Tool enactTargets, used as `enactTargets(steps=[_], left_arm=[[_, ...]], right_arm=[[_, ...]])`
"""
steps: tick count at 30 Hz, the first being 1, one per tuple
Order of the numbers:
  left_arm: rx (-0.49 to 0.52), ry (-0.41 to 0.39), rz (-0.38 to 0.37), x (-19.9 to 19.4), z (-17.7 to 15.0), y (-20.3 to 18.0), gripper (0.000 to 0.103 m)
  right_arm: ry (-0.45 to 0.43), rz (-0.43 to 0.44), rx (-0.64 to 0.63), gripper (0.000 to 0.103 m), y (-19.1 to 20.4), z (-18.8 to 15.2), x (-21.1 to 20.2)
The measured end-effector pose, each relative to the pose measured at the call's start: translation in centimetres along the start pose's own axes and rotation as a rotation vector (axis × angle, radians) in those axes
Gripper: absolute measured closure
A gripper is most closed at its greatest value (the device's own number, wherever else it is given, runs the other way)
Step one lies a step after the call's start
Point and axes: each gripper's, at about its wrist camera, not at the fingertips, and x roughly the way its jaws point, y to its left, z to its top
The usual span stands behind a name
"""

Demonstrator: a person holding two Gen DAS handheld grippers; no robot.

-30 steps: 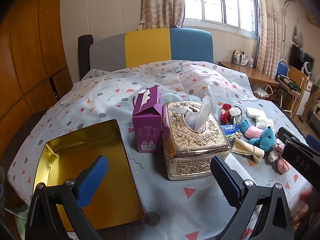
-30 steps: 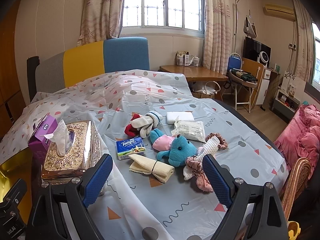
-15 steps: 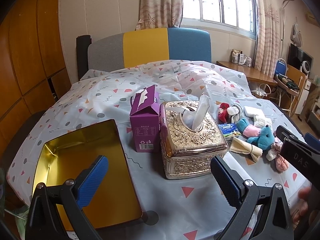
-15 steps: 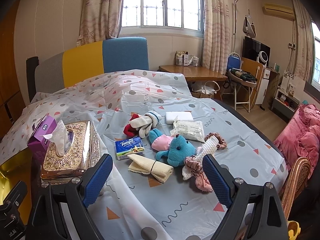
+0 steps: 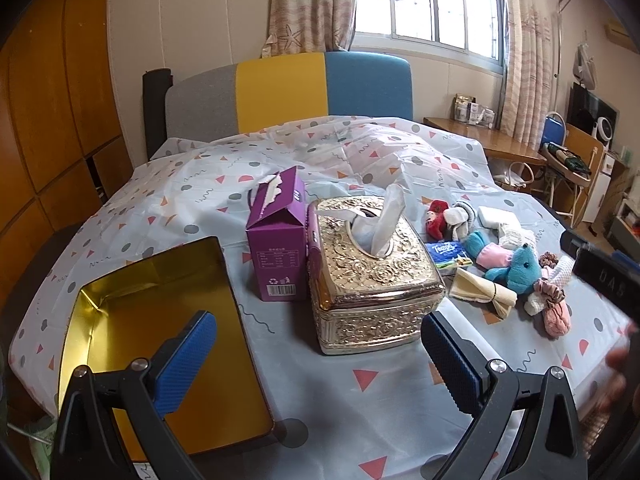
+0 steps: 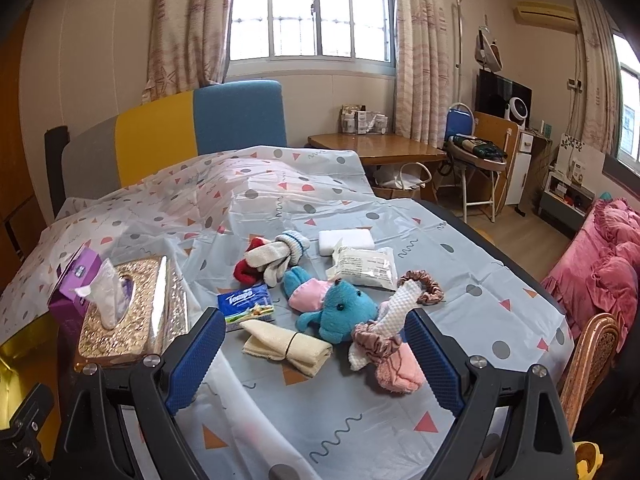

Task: Organize soft objects
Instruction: 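Grasp the white waffle cloth with brown scrunchie using the left gripper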

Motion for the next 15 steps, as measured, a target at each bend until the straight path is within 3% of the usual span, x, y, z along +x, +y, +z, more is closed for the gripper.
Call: enactTargets(steps=[5, 10, 15], left_arm=[[0.025, 0.013, -0.052, 0.2, -0.1, -0.7, 0.000], [0.034, 0.076, -0.284, 0.7, 0.0, -1.9, 0.000], [0.109, 0.150, -0.357, 1.9, 0.6, -5.3, 0.000]], right_arm=[[0.012, -0.017, 0.071, 0.010, -3.2, 1.1, 1.4], [0.028, -0.008, 0.190, 0.010, -8.5, 2.2, 3.9], [0.048, -0.045, 0.305, 0.010, -13.1, 2.0, 6.7]])
